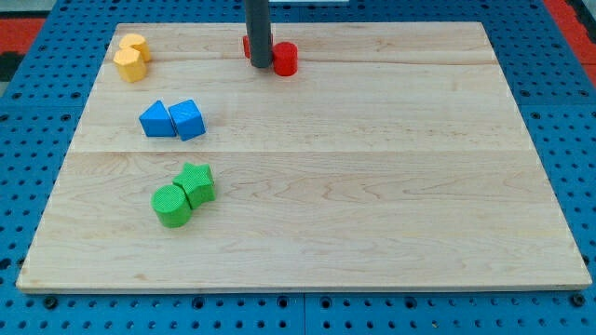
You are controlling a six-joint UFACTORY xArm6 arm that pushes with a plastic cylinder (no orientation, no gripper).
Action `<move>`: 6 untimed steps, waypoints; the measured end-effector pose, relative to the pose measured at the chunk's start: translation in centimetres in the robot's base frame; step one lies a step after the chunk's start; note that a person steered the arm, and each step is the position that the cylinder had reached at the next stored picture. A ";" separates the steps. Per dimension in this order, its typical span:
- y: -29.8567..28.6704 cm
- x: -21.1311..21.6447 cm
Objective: Push red circle beside red star
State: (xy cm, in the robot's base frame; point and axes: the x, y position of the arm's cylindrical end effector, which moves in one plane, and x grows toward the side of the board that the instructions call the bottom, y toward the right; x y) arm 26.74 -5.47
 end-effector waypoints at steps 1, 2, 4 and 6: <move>0.1 -1.1; -1.5 0.9; 4.4 4.6; 2.6 -0.7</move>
